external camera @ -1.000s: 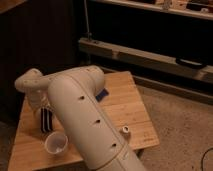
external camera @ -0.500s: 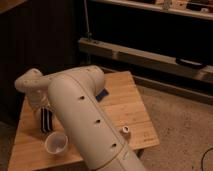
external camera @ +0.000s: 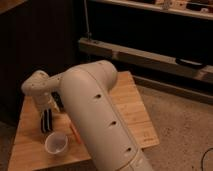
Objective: Place the eraser in the ceramic cup
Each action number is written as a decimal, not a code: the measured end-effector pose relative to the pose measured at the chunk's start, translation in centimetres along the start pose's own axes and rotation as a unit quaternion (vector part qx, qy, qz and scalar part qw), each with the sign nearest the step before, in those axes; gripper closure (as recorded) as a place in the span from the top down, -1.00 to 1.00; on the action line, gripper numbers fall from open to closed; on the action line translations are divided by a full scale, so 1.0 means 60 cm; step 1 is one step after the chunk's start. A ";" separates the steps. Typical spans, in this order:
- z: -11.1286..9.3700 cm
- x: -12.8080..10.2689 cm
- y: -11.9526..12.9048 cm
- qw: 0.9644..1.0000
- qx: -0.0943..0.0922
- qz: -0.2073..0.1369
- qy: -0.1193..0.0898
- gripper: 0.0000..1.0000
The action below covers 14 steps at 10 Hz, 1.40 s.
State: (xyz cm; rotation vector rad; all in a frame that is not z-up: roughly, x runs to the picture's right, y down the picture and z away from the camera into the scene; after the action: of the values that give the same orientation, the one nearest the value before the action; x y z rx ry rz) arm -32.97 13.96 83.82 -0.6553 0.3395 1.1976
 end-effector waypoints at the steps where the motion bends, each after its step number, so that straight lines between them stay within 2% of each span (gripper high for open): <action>1: 0.005 -0.005 0.008 1.000 0.001 0.001 -0.001 0.30; 5: 0.018 -0.056 0.050 1.000 0.010 -0.013 0.004 0.30; 7: 0.031 -0.070 0.051 1.000 0.008 -0.014 0.010 0.30; 10: 0.066 -0.071 0.043 1.000 0.005 -0.004 0.022 0.29; 11: 0.069 -0.071 0.041 1.000 0.002 0.001 0.020 0.15; 13: 0.065 -0.073 0.038 1.000 0.003 0.003 0.016 -0.25; 14: 0.064 -0.074 0.037 1.000 0.003 0.003 0.016 -0.52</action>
State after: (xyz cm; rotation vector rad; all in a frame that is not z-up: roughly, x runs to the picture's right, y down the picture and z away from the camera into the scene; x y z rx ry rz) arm -36.92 13.56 88.68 -0.6681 0.3723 1.1924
